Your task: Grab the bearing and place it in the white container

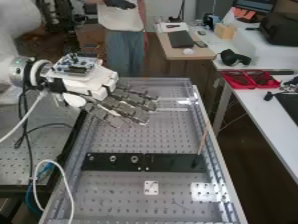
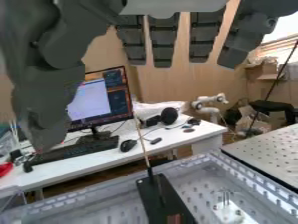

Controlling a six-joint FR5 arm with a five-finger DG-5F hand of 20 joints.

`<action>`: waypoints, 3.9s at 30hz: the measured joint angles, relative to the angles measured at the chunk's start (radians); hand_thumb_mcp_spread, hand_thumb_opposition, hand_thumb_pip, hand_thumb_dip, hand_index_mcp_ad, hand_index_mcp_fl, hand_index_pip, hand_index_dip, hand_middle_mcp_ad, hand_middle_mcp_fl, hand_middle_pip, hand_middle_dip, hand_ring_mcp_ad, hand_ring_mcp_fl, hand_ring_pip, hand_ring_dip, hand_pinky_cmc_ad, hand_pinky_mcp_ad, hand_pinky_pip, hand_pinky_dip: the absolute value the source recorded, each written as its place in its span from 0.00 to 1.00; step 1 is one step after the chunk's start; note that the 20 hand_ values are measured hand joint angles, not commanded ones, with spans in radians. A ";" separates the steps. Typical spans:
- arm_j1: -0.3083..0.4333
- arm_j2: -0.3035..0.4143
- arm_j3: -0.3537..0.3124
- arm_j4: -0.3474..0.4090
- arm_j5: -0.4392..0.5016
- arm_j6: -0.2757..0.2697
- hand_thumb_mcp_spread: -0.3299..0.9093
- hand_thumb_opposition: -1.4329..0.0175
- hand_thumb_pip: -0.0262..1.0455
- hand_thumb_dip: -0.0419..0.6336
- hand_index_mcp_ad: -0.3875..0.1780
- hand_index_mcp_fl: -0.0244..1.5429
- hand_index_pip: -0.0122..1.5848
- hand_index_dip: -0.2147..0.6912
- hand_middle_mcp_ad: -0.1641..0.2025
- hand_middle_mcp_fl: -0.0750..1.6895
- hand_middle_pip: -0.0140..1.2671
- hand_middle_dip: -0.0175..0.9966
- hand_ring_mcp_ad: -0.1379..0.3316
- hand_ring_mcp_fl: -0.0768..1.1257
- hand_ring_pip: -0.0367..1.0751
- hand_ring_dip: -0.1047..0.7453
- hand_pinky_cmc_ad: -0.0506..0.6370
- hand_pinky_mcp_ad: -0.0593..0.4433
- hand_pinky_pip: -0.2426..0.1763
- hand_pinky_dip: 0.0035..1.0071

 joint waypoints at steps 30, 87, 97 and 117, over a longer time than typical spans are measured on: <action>-0.105 -0.226 -0.031 0.229 -0.103 0.066 0.59 0.44 0.51 0.37 0.56 0.08 0.73 0.43 0.67 0.06 0.12 0.16 0.67 0.08 0.13 0.18 0.57 0.65 0.40 0.17; -0.282 -0.376 0.141 0.145 -0.536 -0.181 0.63 0.36 0.62 0.63 0.48 0.06 0.85 0.53 0.67 0.06 0.12 0.19 0.60 0.08 0.13 0.18 0.58 0.64 0.40 0.17; -0.281 -0.393 0.132 0.198 -0.509 -0.128 0.63 0.37 0.59 0.60 0.48 0.04 0.85 0.53 0.67 0.06 0.12 0.19 0.60 0.08 0.13 0.18 0.58 0.64 0.40 0.17; -0.250 -0.424 0.128 0.207 -0.463 -0.124 0.63 0.38 0.58 0.57 0.48 0.04 0.84 0.53 0.67 0.05 0.12 0.19 0.60 0.08 0.13 0.18 0.58 0.64 0.40 0.17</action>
